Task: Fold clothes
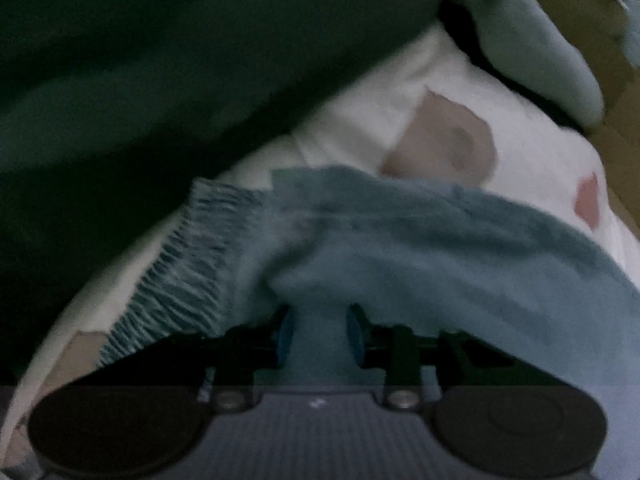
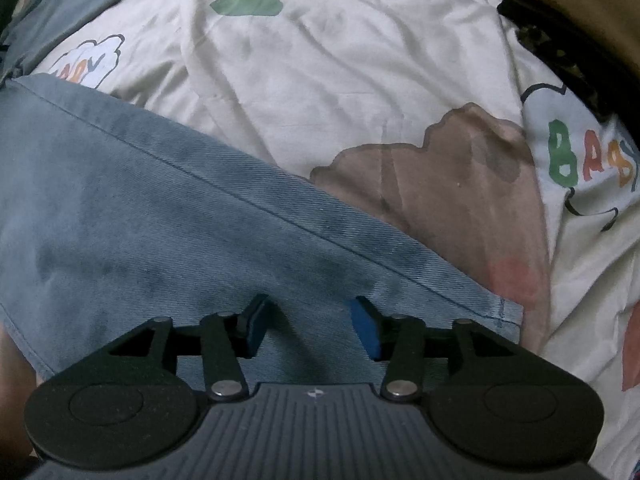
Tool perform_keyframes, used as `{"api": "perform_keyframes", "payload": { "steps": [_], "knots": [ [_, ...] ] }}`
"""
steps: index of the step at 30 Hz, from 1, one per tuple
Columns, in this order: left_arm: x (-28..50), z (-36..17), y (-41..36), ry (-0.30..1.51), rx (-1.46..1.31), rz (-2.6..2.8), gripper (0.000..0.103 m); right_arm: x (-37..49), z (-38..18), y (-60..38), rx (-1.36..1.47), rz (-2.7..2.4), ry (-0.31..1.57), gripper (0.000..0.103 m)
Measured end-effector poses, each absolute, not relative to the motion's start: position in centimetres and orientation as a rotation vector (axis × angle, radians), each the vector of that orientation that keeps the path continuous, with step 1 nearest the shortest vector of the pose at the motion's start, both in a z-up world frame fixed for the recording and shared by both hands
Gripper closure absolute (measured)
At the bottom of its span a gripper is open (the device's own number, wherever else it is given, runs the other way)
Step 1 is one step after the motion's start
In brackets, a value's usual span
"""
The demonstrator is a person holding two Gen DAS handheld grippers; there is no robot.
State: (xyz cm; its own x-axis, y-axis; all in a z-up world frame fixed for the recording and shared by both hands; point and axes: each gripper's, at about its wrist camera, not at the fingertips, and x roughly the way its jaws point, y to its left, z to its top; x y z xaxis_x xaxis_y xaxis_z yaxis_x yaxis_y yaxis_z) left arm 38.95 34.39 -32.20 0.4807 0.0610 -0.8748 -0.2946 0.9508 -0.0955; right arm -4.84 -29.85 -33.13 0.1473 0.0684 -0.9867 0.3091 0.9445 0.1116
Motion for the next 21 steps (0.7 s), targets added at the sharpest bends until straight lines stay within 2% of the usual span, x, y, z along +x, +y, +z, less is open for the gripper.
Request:
{"api": "perform_keyframes", "payload": {
  "steps": [6,14,21],
  "knots": [
    [39.3,-29.8,36.3,1.035,-0.267,0.198,0.082,-4.7,-33.1,-30.1,0.340,-0.181,1.429,0.046],
    [40.6,-32.8,37.4,1.077,-0.254,0.219,0.100,-4.7,-33.0,-30.3,0.344,-0.181,1.437,0.046],
    [42.0,-35.0,38.6,1.064,-0.255,0.206,0.100,-4.7,-32.9,-30.3,0.332,-0.179,1.445,0.045]
  ]
}}
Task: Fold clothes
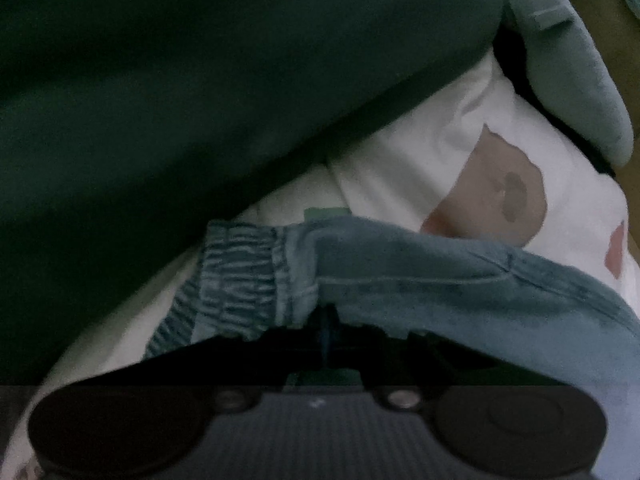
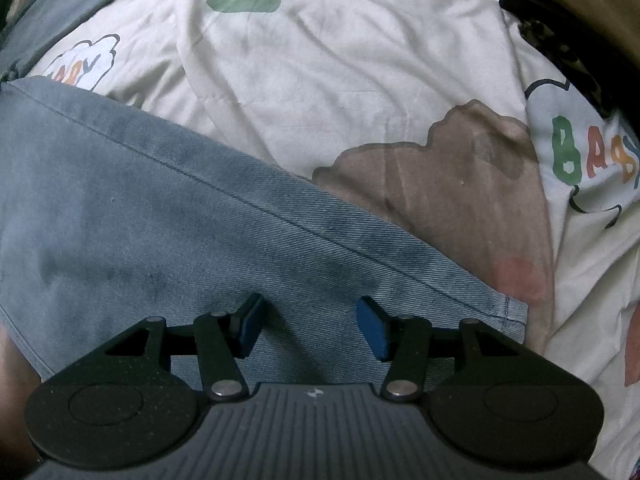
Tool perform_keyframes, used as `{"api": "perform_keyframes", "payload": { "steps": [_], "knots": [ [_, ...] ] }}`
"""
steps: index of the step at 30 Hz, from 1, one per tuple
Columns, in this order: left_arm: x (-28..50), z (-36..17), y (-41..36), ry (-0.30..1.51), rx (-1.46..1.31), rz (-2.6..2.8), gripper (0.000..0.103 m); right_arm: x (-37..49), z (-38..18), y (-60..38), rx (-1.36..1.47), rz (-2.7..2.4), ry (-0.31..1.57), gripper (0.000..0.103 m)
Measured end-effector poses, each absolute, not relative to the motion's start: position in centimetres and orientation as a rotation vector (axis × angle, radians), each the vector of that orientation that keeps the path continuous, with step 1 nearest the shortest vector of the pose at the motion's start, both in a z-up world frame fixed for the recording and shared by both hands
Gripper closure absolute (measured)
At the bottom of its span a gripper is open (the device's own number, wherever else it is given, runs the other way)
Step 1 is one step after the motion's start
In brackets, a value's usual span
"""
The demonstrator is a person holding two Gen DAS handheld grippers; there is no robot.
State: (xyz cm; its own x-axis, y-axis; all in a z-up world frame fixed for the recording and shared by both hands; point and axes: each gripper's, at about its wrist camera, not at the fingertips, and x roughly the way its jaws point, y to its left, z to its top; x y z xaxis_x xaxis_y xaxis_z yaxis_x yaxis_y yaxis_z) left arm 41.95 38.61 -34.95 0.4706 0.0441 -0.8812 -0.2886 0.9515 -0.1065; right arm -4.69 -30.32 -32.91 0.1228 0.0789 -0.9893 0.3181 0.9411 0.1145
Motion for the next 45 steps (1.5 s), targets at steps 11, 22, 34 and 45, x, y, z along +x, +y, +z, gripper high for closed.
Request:
{"api": "perform_keyframes", "payload": {
  "steps": [11,22,34,45],
  "knots": [
    [42.6,-32.0,38.2,1.076,-0.212,0.175,0.097,-4.7,-32.7,-30.5,0.317,-0.168,1.455,0.045],
    [42.6,-34.6,39.5,1.163,-0.218,0.164,0.100,-4.7,-32.5,-30.7,0.320,-0.171,1.462,0.045],
    [42.4,-34.6,39.2,1.207,-0.143,0.192,0.100,-5.0,-32.3,-30.4,0.319,-0.174,1.439,0.044],
    [37.3,-32.1,37.1,1.211,-0.176,0.215,0.076,-4.9,-31.9,-30.6,0.350,-0.193,1.440,0.044]
  ]
}}
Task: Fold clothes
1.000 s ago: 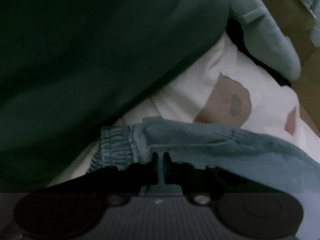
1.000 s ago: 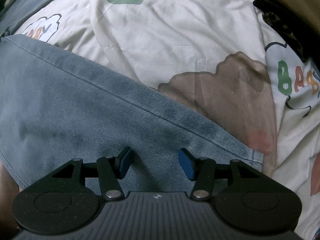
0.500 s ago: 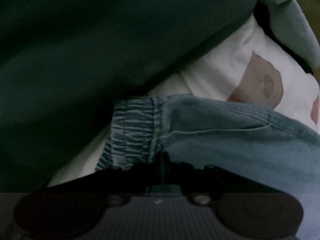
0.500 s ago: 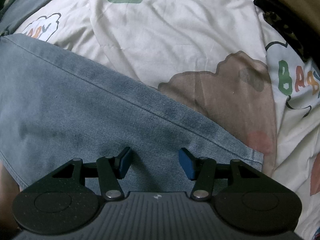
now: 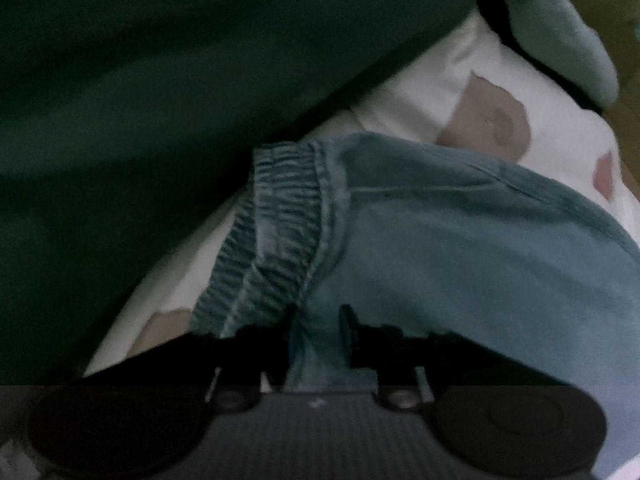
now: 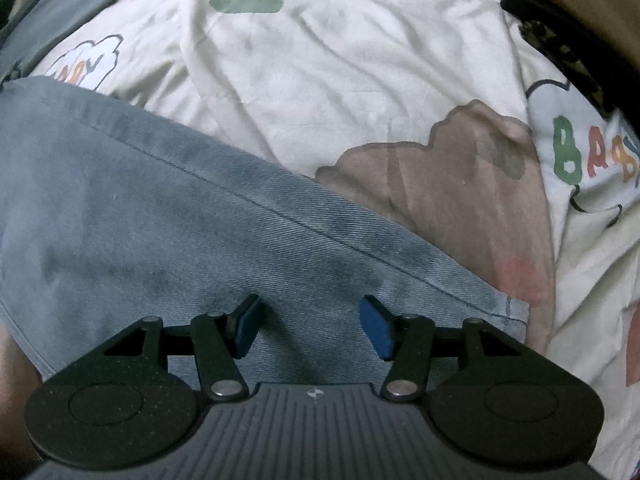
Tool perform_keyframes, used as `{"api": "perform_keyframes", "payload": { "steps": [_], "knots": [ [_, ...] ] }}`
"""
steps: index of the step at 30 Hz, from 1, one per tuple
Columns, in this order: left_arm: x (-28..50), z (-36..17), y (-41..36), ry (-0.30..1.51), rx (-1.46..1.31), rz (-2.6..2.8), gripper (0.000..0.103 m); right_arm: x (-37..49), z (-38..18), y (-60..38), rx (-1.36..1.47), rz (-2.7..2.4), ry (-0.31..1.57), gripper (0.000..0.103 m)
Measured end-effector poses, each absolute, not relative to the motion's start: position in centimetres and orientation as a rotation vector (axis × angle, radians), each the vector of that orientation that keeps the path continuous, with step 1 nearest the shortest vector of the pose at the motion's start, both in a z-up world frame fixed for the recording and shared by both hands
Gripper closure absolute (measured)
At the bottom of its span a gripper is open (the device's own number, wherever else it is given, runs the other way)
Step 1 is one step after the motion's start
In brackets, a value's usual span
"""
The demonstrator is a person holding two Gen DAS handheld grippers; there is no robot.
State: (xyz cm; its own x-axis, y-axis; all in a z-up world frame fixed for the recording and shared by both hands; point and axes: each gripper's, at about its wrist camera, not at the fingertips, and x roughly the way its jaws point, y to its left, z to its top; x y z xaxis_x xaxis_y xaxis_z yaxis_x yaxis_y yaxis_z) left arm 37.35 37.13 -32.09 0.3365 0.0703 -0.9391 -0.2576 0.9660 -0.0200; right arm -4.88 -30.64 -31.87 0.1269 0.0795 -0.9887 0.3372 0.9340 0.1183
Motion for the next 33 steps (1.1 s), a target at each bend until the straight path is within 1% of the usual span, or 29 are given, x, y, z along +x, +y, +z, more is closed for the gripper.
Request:
{"api": "perform_keyframes", "payload": {
  "steps": [2,3,4,5,6,7,11,12,14,15,18,20,22,26,33],
  "knots": [
    [35.8,-31.2,36.9,1.208,-0.188,0.210,0.073,-4.9,-31.5,-30.8,0.362,-0.217,1.442,0.043],
    [35.1,-30.7,36.8,1.208,-0.189,0.205,0.070,-5.1,-31.2,-30.8,0.365,-0.221,1.434,0.043],
    [34.5,-30.1,36.4,1.209,-0.184,0.198,0.065,-5.3,-30.7,-30.9,0.364,-0.220,1.422,0.043],
    [34.0,-29.4,36.0,1.208,-0.178,0.193,0.062,-5.6,-30.3,-31.0,0.364,-0.219,1.410,0.043],
    [33.3,-28.9,35.9,1.205,-0.171,0.190,0.057,-5.4,-29.8,-31.0,0.364,-0.219,1.399,0.043],
    [32.6,-28.4,35.7,1.201,-0.166,0.189,0.052,-4.5,-29.5,-30.8,0.364,-0.222,1.389,0.043],
    [30.5,-26.5,35.2,1.190,-0.181,0.206,0.043,-0.9,-28.8,-29.1,0.371,-0.240,1.346,0.043],
    [29.9,-25.9,35.0,1.187,-0.183,0.211,0.037,-2.9,-28.2,-30.3,0.375,-0.244,1.334,0.043],
    [28.7,-24.6,34.5,1.182,-0.176,0.214,0.030,-6.7,-26.3,-32.5,0.387,-0.246,1.308,0.043],
    [28.2,-24.0,34.3,1.178,-0.175,0.214,0.029,-7.8,-25.7,-33.2,0.395,-0.246,1.296,0.043],
    [26.4,-22.0,33.4,1.170,-0.198,0.195,0.024,-7.3,-26.0,-33.0,0.426,-0.243,1.267,0.042],
    [25.5,-20.6,32.7,1.165,-0.195,0.186,0.023,-7.5,-25.1,-33.3,0.425,-0.236,1.249,0.042],
    [24.4,-19.0,32.0,1.150,-0.196,0.186,0.019,-7.8,-24.1,-33.7,0.419,-0.222,1.230,0.042],
    [22.4,-16.3,31.2,1.130,-0.216,0.184,0.017,-8.4,-22.1,-34.2,0.434,-0.186,1.196,0.041],
    [18.2,-12.2,30.4,1.098,-0.240,0.176,0.014,-10.2,-17.9,-34.8,0.425,-0.182,1.095,0.027]
  ]
}}
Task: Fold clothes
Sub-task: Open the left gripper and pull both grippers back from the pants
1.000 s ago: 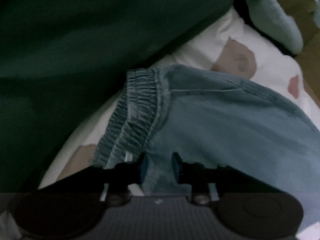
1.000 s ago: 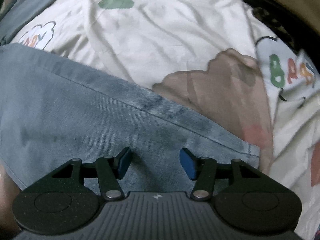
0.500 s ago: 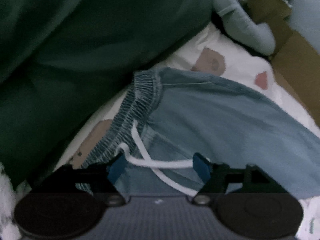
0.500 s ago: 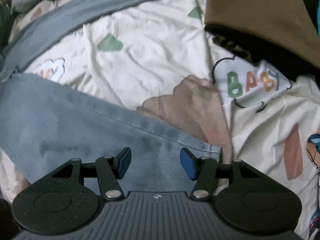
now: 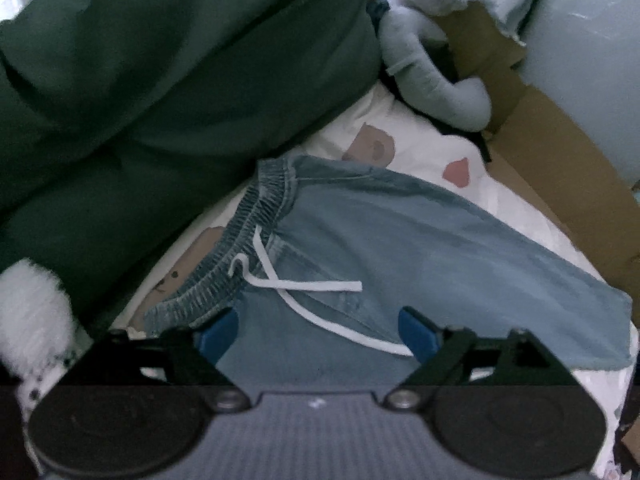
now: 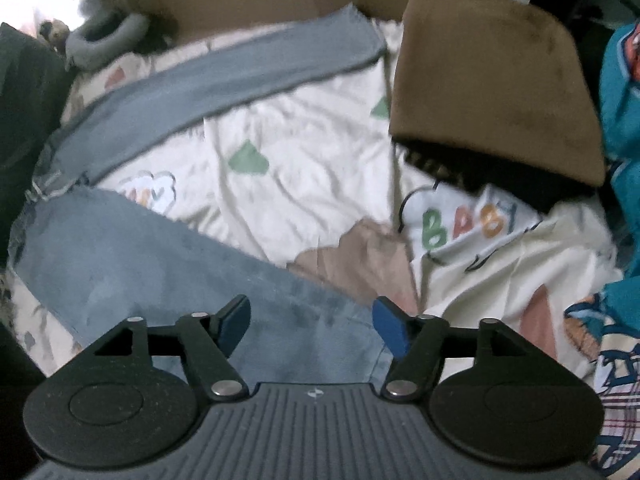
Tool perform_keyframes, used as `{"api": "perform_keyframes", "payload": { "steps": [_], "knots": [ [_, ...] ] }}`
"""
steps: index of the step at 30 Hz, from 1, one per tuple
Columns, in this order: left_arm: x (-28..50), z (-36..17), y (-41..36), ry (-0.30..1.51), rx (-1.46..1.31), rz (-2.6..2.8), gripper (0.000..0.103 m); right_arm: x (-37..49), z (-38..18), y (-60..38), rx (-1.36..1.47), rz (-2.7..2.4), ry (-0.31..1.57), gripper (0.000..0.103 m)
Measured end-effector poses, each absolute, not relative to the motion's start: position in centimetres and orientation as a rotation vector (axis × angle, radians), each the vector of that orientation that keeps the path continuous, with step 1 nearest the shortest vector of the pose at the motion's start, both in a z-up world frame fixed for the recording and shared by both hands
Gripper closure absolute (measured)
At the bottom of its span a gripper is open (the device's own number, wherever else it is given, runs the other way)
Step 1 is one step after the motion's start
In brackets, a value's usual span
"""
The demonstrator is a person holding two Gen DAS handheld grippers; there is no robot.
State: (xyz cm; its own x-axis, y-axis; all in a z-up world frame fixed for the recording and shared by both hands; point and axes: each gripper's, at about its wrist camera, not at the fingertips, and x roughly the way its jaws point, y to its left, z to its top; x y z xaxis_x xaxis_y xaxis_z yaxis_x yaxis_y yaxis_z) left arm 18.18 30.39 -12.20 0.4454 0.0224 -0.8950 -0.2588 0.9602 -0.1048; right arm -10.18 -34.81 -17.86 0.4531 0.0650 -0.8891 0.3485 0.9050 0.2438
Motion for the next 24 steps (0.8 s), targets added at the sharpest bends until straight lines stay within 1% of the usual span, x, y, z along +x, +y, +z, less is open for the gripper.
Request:
{"api": "perform_keyframes", "payload": {
  "steps": [6,12,20,24],
  "knots": [
    [14.3,-9.8,30.1,1.086,-0.267,0.187,0.014,-12.9,-15.2,-36.0,0.434,-0.184,1.034,0.022],
    [11.0,-8.0,30.2,1.092,-0.310,0.176,0.013,-15.6,-14.1,-37.0,0.460,-0.194,0.991,0.021],
    [7.8,-4.6,29.5,1.048,-0.318,0.156,0.011,-17.8,-12.7,-37.1,0.469,-0.164,0.954,0.021],
    [6.9,-4.4,28.9,1.047,-0.308,0.147,0.011,-19.0,-12.2,-37.2,0.474,-0.163,0.932,0.021]
  ]
}}
